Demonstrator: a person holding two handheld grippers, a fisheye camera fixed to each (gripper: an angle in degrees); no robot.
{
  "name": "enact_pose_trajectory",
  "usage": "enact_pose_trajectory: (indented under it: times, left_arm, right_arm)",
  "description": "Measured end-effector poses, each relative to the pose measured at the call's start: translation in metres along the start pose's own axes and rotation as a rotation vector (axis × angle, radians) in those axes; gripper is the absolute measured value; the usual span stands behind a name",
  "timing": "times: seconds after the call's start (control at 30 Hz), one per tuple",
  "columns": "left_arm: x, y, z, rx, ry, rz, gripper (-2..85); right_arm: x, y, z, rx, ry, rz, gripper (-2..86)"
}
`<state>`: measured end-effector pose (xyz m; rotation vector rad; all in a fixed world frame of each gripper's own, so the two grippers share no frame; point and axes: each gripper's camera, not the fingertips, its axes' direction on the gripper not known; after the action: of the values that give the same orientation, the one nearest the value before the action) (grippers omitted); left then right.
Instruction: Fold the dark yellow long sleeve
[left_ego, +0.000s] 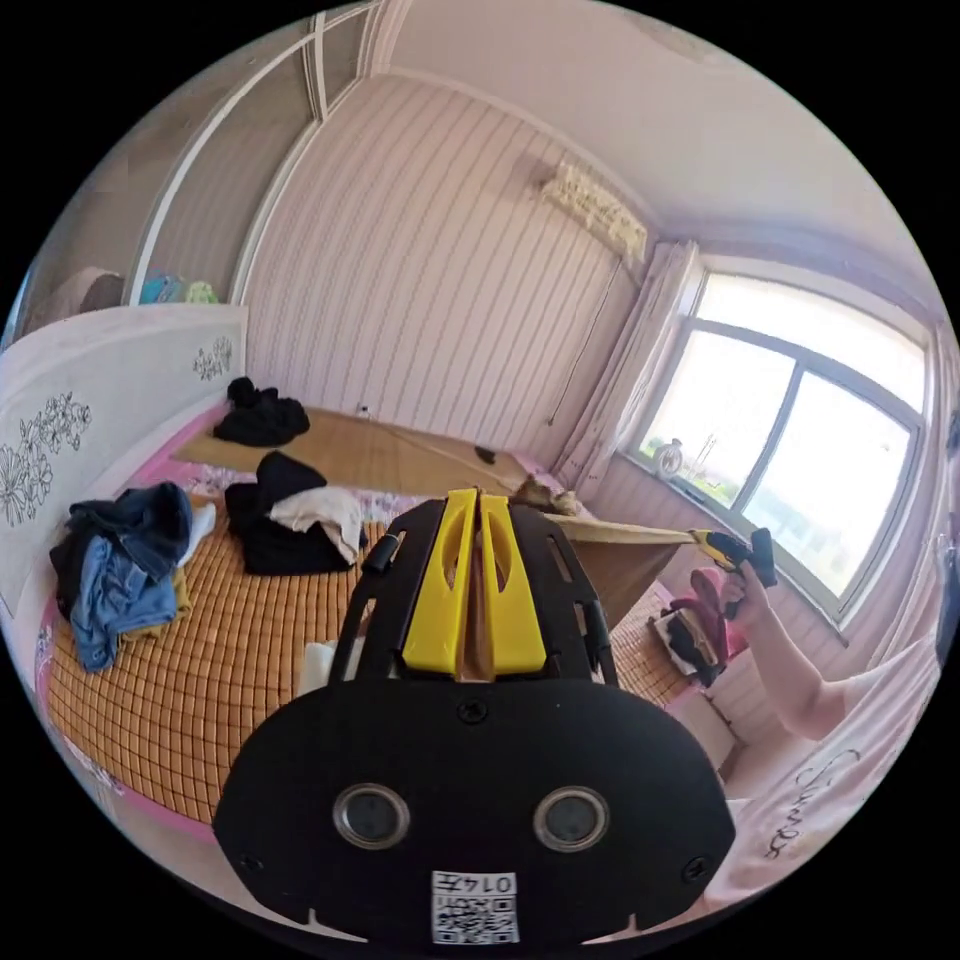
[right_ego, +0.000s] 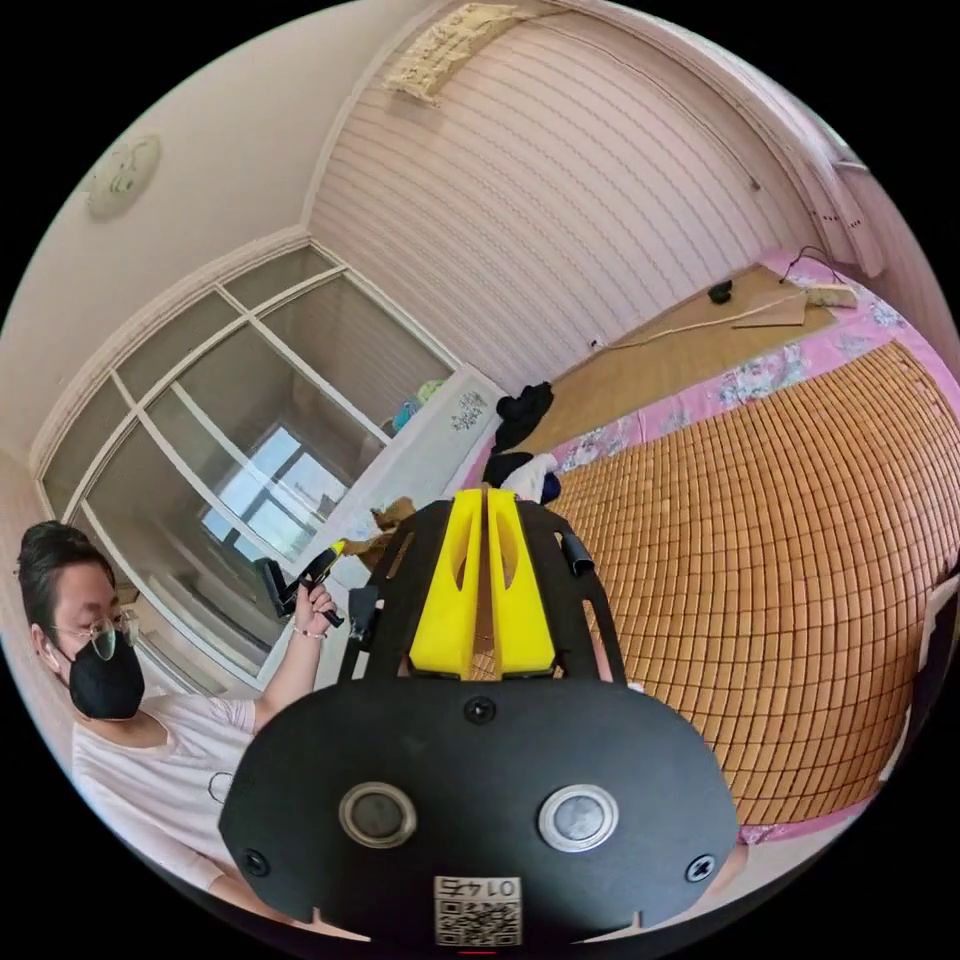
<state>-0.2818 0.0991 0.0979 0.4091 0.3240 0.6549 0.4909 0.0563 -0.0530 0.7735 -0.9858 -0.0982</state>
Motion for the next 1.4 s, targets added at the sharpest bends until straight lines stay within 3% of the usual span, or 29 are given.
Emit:
enact_pose_trajectory:
  times: [0.17, 0.3, 0.47, 0.63, 0.7, 0.8, 0.9, 0.97, 1.07, 1.13, 1.27, 1.4]
  left_arm:
    - [0.055, -0.039, -0.127, 0.310, 0.028, 0.140, -1.0]
    - [0.093, -0.053, -0.187, 0.405, -0.083, 0.217, -1.0]
    - [0.131, -0.052, -0.273, 0.653, -0.044, 0.289, -1.0]
    - [0.140, -0.060, -0.283, 0.612, -0.062, 0.286, -1.0]
    - [0.142, -0.058, -0.286, 0.634, -0.024, 0.278, -1.0]
    - [0.145, -0.060, -0.278, 0.644, -0.062, 0.296, -1.0]
    - [0.122, -0.082, -0.230, 0.455, -0.116, 0.207, -1.0]
    - [0.109, -0.097, -0.172, 0.256, -0.252, 0.194, -1.0]
    - [0.101, -0.126, -0.117, 0.112, -0.323, 0.133, -1.0]
    - [0.115, -0.151, -0.122, 0.189, -0.353, 0.142, -1.0]
    - [0.166, -0.181, -0.167, 0.527, -0.323, 0.283, -1.0]
    - [0.165, -0.171, -0.153, 0.499, -0.245, 0.323, -1.0]
  right_arm:
    - [-0.118, -0.034, -0.087, 0.173, -0.106, -0.208, 0.0]
    - [-0.199, -0.042, -0.131, 0.273, -0.199, -0.320, -0.1]
    - [-0.328, -0.041, -0.204, 0.416, -0.268, -0.590, -0.1]
    - [-0.387, -0.035, -0.221, 0.443, -0.095, -0.685, 0.0]
    - [-0.395, -0.030, -0.226, 0.450, -0.187, -0.704, 0.0]
    - [-0.402, -0.027, -0.221, 0.496, -0.071, -0.716, -0.1]
    - [-0.373, -0.059, -0.170, 0.313, 0.063, -0.596, 0.0]
    - [-0.330, -0.087, -0.113, 0.173, 0.243, -0.468, 0.0]
    - [-0.289, -0.130, -0.051, 0.076, 0.415, -0.335, 0.0]
    - [-0.298, -0.155, -0.051, 0.143, 0.304, -0.300, 0.0]
    - [-0.373, -0.167, -0.093, 0.459, 0.158, -0.501, 0.0]
    - [-0.367, -0.153, -0.082, 0.471, 0.177, -0.600, 0.0]
